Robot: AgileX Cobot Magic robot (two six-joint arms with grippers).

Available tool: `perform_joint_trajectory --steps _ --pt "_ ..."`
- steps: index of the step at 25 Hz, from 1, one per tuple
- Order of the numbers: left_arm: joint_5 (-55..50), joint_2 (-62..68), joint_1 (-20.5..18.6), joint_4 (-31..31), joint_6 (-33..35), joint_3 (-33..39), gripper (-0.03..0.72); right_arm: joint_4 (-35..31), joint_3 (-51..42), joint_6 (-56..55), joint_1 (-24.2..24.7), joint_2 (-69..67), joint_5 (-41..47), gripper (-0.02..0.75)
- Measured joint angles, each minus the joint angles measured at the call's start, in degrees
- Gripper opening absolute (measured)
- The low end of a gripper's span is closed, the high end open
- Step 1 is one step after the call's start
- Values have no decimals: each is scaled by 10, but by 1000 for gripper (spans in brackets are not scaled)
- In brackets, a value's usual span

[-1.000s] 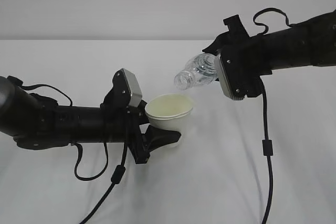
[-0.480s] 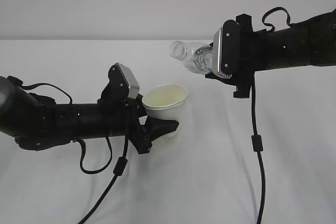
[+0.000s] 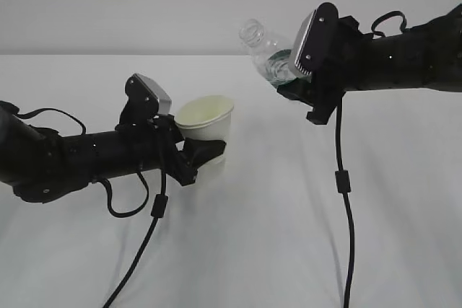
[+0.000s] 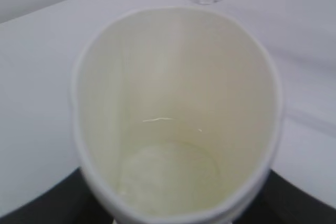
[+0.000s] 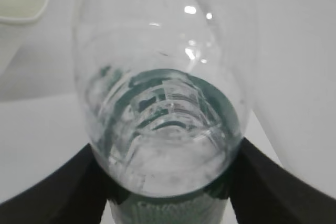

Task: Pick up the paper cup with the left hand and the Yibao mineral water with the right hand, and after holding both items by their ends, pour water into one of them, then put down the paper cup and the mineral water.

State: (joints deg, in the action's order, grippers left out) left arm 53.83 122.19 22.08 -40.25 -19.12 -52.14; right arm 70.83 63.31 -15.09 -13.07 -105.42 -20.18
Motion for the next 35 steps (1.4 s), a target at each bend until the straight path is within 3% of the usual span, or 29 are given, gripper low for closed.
perform_joint_trajectory --steps 9,17,25,35 --pt "1 0 -59 18 2 0 406 -161 -15 -2 7 0 3 489" --pt "7 0 -111 45 33 0 406 -305 -52 47 51 0 -19 489" --pt "6 0 -138 111 93 0 406 -418 -53 88 68 -59 -70 489" --pt "-21 0 -144 216 145 0 406 -581 -53 174 68 -115 -140 489"
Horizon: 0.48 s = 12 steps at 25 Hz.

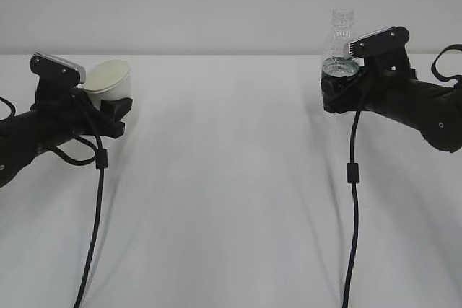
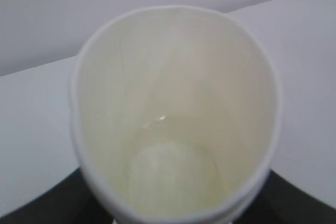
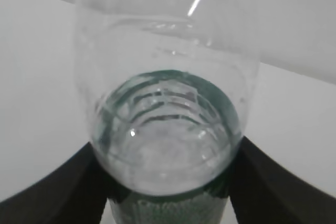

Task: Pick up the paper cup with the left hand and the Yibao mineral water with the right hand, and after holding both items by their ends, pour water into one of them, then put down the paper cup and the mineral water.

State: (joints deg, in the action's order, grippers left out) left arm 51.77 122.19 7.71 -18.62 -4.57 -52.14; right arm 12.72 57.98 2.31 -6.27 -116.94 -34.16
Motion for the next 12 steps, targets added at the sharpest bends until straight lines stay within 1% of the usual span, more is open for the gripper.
perform_joint_trajectory --steps 2,4,12 --pt "0 0 0 23 10 0 406 -29 0 11 0 -10 -19 489" --pt "-1 0 0 37 18 0 406 -43 0 16 0 -19 -34 489" --pt "11 22 0 76 30 0 409 -76 0 50 0 -39 -69 489"
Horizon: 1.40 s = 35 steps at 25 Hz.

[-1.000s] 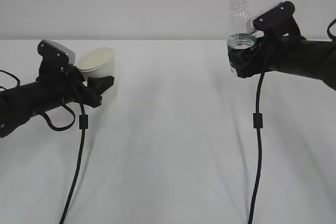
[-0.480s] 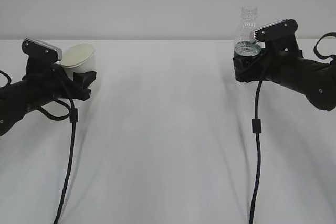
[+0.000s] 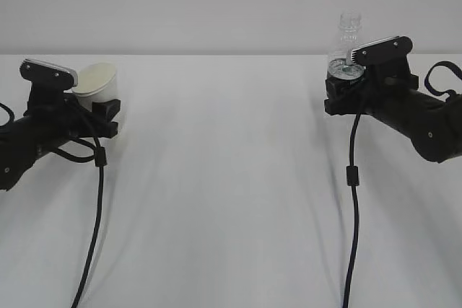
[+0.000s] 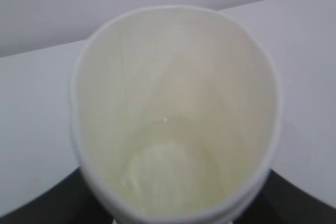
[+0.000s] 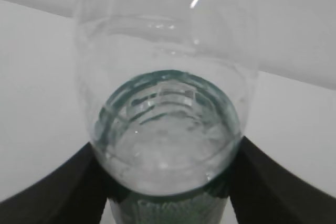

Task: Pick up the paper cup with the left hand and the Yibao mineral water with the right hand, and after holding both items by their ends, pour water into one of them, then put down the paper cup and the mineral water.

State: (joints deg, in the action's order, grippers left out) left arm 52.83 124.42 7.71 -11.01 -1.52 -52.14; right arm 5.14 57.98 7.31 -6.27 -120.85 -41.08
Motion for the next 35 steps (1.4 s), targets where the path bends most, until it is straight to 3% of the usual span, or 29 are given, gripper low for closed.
perform_joint_trajectory --steps 19,35 --pt "15 14 -1 47 28 0 436 -58 0 20 0 -45 -60 489" --pt "108 82 -1 72 32 0 436 -70 0 21 0 -80 -104 489"
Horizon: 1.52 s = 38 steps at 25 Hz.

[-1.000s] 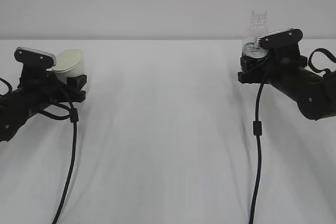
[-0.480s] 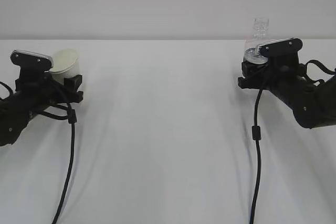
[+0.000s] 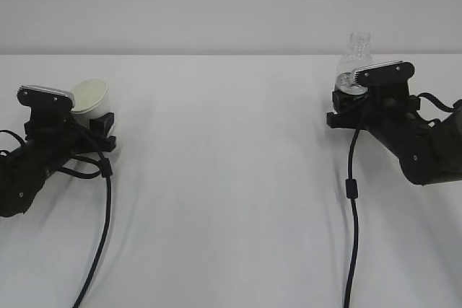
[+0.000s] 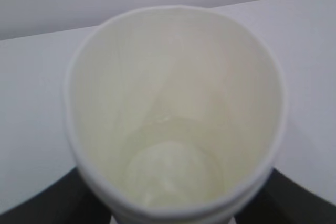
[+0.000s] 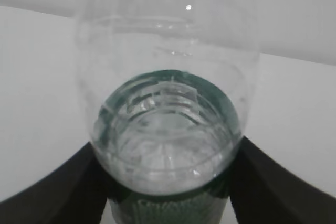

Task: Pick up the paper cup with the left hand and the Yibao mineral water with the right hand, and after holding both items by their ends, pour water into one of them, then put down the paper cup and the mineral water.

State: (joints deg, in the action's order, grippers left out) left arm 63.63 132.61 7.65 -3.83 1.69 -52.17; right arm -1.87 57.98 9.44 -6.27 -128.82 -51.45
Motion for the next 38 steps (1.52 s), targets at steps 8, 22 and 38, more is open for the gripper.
perform_joint_trajectory --steps 8,22,38 --pt "2 0 0 0 0 0 485 -22 2 -6 0 -11 -23 489" --pt "4 0 0 -2 9 -1 566 -31 5 -28 0 -23 -16 594" --pt "-4 -34 0 16 42 25 592 -26 -35 -23 0 -8 -29 594"
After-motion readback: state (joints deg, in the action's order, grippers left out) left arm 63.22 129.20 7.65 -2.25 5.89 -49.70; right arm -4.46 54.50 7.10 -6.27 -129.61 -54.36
